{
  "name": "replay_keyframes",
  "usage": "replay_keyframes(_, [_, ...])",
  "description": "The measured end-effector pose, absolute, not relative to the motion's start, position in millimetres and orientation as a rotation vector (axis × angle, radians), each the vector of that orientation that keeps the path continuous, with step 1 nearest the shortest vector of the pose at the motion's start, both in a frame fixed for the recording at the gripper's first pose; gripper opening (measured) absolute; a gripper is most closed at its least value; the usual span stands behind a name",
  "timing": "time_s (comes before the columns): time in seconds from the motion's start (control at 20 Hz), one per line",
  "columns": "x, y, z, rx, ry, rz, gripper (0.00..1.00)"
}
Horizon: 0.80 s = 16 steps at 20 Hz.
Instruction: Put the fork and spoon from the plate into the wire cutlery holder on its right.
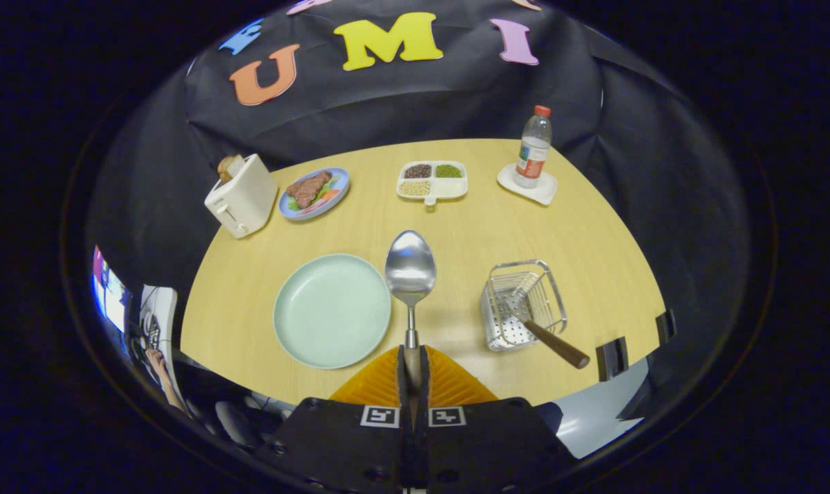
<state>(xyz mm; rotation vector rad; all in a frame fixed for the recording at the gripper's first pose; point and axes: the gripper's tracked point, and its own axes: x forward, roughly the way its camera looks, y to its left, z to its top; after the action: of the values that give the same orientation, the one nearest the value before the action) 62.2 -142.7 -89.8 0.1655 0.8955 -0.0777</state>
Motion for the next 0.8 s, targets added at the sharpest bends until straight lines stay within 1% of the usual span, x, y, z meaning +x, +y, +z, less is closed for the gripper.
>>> replay_keyframes(0.35, [55.4, -197.4, -84.3, 0.22, 0.879, -0.126, 0.01])
replay_keyframes(0.8, [67.0, -225.2, -106.9, 0.241, 0.937, -0.135, 0.01])
